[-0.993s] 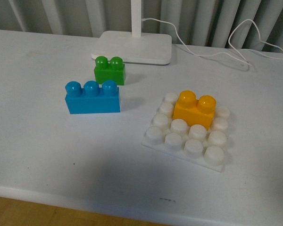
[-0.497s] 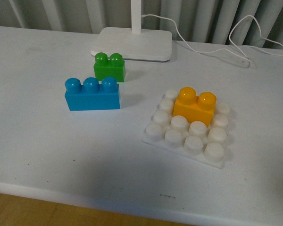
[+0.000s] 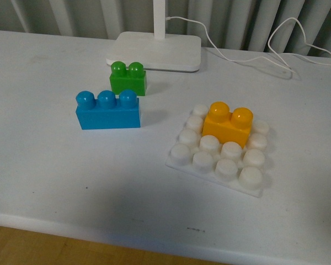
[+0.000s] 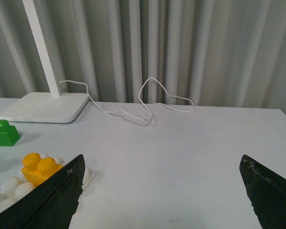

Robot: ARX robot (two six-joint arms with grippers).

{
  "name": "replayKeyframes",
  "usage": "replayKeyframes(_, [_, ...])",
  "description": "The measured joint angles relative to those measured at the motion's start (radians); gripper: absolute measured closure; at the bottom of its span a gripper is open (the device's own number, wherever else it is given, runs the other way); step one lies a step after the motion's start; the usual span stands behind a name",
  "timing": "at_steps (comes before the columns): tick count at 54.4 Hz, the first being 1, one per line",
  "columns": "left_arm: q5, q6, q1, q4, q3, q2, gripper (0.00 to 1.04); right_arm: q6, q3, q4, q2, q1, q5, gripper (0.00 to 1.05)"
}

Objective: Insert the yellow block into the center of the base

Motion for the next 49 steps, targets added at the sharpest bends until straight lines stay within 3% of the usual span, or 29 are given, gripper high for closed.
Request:
replayKeyframes(23, [0.000,0.000,0.000,0.000,0.000,0.000,0.07,0.000,0.000,0.000,0.000,0.000,0.000,0.09])
replayKeyframes(49, [0.000,0.000,0.000,0.000,0.000,0.000,0.06,0.000,0.000,0.000,0.000,0.000,0.000,0.09])
